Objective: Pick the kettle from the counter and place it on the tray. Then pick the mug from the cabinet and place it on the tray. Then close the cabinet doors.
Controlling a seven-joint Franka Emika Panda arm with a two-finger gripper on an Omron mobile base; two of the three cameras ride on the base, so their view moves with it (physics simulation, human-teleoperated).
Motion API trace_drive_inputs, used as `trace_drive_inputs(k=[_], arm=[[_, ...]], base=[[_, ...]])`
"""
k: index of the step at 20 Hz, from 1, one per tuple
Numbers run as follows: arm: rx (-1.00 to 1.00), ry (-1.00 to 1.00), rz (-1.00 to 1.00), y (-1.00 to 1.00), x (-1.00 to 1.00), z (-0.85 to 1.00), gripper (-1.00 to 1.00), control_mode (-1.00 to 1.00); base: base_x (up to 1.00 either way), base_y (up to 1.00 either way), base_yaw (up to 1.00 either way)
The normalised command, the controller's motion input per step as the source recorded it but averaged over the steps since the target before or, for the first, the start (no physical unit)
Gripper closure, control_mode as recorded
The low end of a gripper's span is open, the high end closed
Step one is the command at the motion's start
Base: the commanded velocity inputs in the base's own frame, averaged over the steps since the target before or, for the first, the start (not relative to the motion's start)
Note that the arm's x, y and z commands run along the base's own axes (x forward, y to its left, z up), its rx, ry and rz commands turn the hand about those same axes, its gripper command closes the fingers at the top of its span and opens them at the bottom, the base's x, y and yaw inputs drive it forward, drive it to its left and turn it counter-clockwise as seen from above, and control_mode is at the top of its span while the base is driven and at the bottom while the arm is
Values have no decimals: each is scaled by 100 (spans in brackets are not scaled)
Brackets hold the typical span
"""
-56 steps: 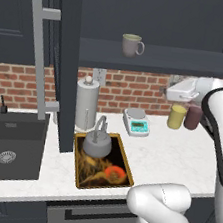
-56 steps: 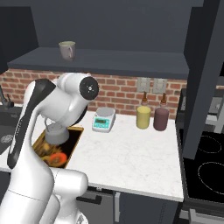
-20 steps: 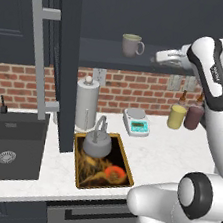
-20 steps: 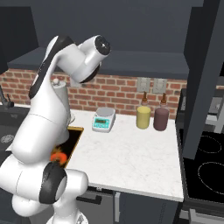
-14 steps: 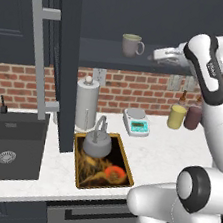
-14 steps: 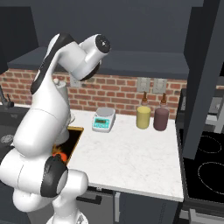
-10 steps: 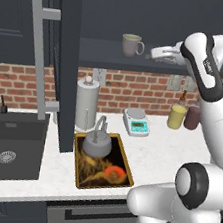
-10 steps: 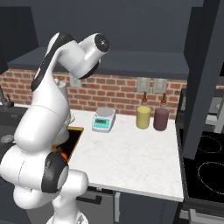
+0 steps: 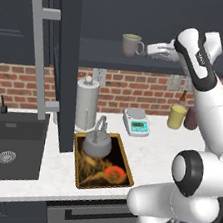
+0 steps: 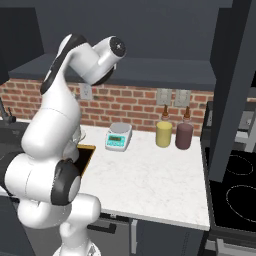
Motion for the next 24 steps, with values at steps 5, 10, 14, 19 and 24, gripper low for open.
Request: trace_drive_inputs(k=[5, 10, 14, 19, 24], arm=[[0, 0, 0, 0, 23, 0, -100, -100], [0, -1, 3, 11, 20, 0, -100, -100], [0, -4, 8, 11, 21, 0, -100, -100], [0, -1, 8, 1, 20, 0, -100, -100], [0, 0, 6, 0, 16, 0, -100, -100]], base=[[0, 0, 0], [0, 0, 0], [0, 0, 0], [0, 0, 0], [0, 0, 0]])
